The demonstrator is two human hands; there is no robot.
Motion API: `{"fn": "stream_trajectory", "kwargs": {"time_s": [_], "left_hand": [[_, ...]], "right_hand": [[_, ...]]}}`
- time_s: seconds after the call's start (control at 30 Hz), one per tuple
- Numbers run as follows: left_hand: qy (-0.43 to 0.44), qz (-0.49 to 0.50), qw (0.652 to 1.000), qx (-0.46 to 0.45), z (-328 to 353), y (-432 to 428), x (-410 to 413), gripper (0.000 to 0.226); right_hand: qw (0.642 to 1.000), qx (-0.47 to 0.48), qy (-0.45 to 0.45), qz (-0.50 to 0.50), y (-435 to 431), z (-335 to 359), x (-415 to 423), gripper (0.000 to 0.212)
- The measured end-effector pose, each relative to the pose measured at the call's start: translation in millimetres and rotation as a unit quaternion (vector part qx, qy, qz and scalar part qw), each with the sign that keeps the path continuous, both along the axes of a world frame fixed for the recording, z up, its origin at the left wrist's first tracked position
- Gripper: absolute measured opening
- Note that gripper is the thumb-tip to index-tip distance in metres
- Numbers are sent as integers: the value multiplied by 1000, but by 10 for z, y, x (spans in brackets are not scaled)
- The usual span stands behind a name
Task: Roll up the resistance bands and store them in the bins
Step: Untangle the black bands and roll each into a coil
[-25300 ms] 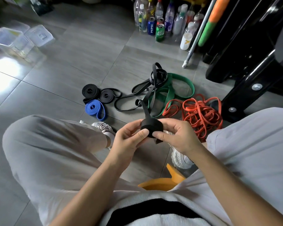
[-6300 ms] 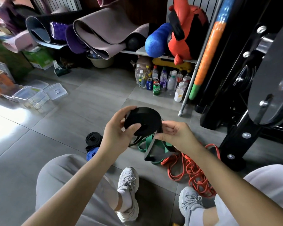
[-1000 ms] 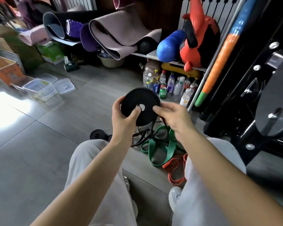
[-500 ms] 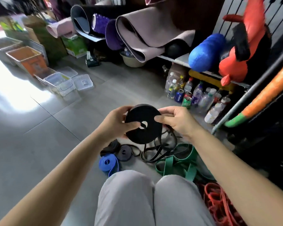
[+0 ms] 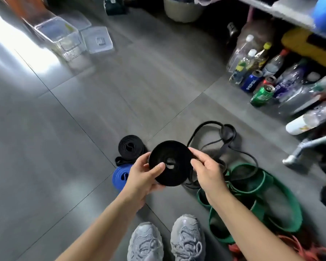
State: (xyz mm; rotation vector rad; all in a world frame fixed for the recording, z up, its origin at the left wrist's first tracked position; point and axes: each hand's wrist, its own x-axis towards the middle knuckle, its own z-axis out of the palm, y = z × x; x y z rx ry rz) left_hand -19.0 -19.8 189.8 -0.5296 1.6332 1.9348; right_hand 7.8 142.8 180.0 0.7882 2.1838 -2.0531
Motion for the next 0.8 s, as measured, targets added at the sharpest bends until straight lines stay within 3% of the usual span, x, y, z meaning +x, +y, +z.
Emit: {"fn": "stream_trajectory", "kwargs": {"time_s": [0.2, 0.5, 0.57, 0.67, 0.8], "left_hand": [[-117, 87, 989, -17, -979, 1, 268, 24], [-253, 109, 961, -36, -2023, 38, 591, 16], [-264, 132, 953, -62, -2116, 32, 567, 24], [-283, 144, 942, -112, -2219, 27, 480, 63], [-301, 128, 936, -132, -2206, 93, 401, 69]], "right_hand": [[991, -71, -107, -30, -247, -894, 209, 30], [974, 1, -227, -17, -331, -1891, 429, 30], [970, -3, -244, -8, -382, -1987, 436, 31], [969, -16, -247, -6, -422, -2062, 373, 39], [969, -19, -245, 11, -407, -2044, 248, 45]]}}
